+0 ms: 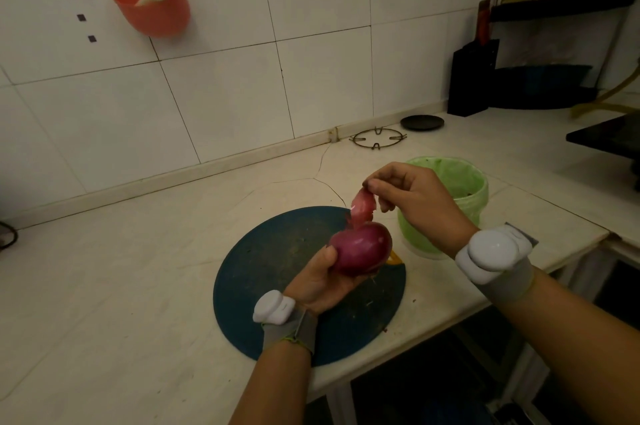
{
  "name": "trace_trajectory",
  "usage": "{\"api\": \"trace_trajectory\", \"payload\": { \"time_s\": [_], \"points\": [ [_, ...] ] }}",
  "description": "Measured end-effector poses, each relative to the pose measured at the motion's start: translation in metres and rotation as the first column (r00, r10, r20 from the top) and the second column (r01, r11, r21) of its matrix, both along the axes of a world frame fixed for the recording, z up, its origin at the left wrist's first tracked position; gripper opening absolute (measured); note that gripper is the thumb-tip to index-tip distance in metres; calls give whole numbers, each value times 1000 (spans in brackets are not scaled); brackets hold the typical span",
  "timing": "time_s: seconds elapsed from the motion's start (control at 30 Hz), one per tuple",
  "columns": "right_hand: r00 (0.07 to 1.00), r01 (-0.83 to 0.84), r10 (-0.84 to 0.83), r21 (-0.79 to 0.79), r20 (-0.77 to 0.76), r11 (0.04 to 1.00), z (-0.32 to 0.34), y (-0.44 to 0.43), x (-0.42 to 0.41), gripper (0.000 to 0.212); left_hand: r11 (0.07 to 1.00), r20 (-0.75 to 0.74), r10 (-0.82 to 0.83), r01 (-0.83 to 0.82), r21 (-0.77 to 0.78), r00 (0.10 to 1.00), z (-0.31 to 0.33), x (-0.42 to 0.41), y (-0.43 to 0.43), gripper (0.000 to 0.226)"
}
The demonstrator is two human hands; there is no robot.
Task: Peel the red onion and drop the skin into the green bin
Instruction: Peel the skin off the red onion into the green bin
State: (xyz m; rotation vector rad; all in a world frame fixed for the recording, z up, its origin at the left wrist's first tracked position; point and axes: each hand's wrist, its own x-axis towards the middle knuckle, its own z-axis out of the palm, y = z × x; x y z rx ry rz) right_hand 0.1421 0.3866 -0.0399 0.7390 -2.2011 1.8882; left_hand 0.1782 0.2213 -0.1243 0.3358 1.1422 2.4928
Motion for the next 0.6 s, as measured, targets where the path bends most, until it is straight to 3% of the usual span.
{"api": "trace_trajectory", "payload": {
  "time_s": [0.2, 0.43, 0.6],
  "points": [
    [983, 178, -176, -45, 44, 983, 8, 13, -4, 10, 1000, -41, 10, -11, -24, 999, 1, 3, 0, 104],
    [914, 400, -398, 12, -81, 917, 38, 63, -21, 15, 994, 139, 83, -92, 62, 987, 6, 4, 5, 102],
    [882, 472, -458, 236, -116, 849, 40, 87, -37, 10, 977, 287, 120, -165, 138, 950, 12, 6, 8, 97]
  ]
}}
